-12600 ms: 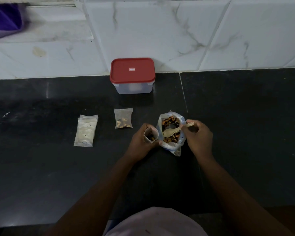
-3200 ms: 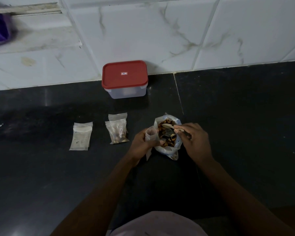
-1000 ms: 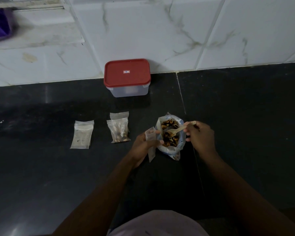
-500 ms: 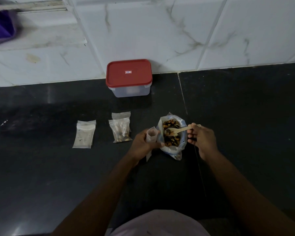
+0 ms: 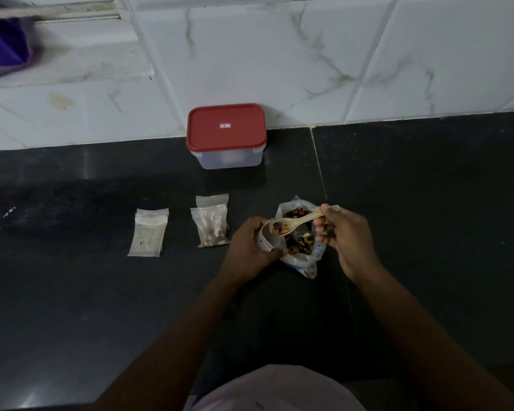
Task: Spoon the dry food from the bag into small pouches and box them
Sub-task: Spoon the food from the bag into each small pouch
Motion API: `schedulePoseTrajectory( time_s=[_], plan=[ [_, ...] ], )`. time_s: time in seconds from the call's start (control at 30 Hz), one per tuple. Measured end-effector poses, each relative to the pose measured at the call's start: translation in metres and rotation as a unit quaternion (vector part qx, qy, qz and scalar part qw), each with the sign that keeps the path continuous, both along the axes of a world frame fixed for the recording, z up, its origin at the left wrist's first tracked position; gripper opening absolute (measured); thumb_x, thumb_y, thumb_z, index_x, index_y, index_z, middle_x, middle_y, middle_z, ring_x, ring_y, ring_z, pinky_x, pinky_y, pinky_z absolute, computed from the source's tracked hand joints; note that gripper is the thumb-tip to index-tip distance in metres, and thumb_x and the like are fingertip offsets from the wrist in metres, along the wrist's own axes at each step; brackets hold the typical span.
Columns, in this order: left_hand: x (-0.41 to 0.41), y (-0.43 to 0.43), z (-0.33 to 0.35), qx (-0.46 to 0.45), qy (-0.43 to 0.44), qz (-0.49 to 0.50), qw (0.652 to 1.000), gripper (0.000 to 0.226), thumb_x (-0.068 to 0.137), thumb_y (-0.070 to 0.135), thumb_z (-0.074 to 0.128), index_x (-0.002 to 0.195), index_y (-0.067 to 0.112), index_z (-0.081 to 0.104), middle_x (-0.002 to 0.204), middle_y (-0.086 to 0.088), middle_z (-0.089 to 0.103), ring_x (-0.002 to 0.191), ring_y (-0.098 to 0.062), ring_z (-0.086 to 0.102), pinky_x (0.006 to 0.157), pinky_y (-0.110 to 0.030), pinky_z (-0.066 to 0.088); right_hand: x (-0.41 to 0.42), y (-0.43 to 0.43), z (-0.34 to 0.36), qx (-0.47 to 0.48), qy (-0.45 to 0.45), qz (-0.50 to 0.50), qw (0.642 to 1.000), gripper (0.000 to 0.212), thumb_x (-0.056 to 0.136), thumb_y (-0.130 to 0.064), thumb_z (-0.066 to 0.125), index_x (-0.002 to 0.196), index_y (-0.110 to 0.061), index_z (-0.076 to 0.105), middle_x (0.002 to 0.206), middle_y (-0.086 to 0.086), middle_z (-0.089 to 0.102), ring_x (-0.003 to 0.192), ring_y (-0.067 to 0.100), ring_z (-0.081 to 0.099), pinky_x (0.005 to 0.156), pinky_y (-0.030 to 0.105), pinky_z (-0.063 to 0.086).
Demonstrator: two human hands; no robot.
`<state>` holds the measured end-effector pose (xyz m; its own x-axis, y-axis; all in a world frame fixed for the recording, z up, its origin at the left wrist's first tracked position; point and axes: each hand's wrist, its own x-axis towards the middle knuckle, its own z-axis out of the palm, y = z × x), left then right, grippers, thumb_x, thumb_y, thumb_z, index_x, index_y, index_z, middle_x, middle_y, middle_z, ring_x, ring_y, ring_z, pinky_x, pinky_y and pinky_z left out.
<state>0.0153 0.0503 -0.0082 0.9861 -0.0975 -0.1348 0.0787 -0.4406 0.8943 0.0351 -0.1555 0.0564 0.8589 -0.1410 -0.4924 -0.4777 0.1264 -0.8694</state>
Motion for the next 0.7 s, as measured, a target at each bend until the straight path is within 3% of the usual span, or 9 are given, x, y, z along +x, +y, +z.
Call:
schedulePoseTrajectory(
  time_s=[0.23, 0.37, 0.53, 0.6, 0.7],
  plan=[
    [-0.002, 0.000, 0.003, -0.038, -0.002, -0.005, 0.999, 0.036, 0.077, 0.018, 0.087, 0.103, 0.023, 0.062, 0.100, 0.009, 0.070, 0.095, -0.005, 0.067, 0.084, -0.027, 0.057, -0.013, 0.016, 0.000, -0.117, -0.083, 0.087, 0.986, 0.015, 0.100, -0.028, 0.064, 0.099, -0.020, 0.076, 0.080, 0.001, 0.075, 0.074, 0.012, 0.069, 0.068, 0.031, 0.059],
    [-0.003, -0.003, 0.003, -0.052, -0.022, -0.007, 0.998, 0.030, 0.079, 0.013, 0.086, 0.097, 0.018, 0.062, 0.093, 0.008, 0.068, 0.088, -0.004, 0.066, 0.077, -0.017, 0.051, -0.018, 0.017, -0.002, -0.225, -0.180, 0.208, 0.935, 0.015, 0.100, -0.023, 0.065, 0.109, -0.020, 0.077, 0.092, -0.007, 0.077, 0.087, 0.003, 0.072, 0.080, 0.030, 0.061],
    [-0.005, 0.000, -0.002, -0.081, -0.026, -0.015, 0.996, 0.028, 0.081, 0.019, 0.084, 0.097, 0.014, 0.062, 0.094, 0.000, 0.068, 0.091, -0.019, 0.068, 0.081, -0.040, 0.056, -0.022, 0.009, -0.002, -0.299, -0.317, 0.341, 0.833, 0.023, 0.093, -0.031, 0.069, 0.112, -0.025, 0.079, 0.106, -0.012, 0.073, 0.101, 0.006, 0.068, 0.086, 0.038, 0.057],
    [-0.006, 0.003, -0.005, -0.097, -0.031, -0.008, 0.995, 0.029, 0.080, 0.018, 0.084, 0.098, 0.011, 0.062, 0.096, -0.005, 0.067, 0.091, -0.026, 0.067, 0.081, -0.046, 0.055, -0.025, 0.007, 0.000, -0.295, -0.340, 0.347, 0.823, 0.028, 0.092, -0.038, 0.064, 0.114, -0.027, 0.078, 0.107, -0.013, 0.071, 0.101, 0.008, 0.067, 0.084, 0.040, 0.057],
    [-0.008, 0.006, -0.009, -0.116, -0.019, 0.003, 0.993, 0.031, 0.080, 0.012, 0.085, 0.099, 0.004, 0.062, 0.096, -0.012, 0.068, 0.090, -0.033, 0.067, 0.080, -0.050, 0.054, -0.027, 0.004, 0.002, -0.282, -0.363, 0.320, 0.829, 0.024, 0.092, -0.028, 0.070, 0.114, -0.024, 0.078, 0.106, -0.012, 0.072, 0.099, 0.007, 0.067, 0.082, 0.033, 0.057]
  ],
)
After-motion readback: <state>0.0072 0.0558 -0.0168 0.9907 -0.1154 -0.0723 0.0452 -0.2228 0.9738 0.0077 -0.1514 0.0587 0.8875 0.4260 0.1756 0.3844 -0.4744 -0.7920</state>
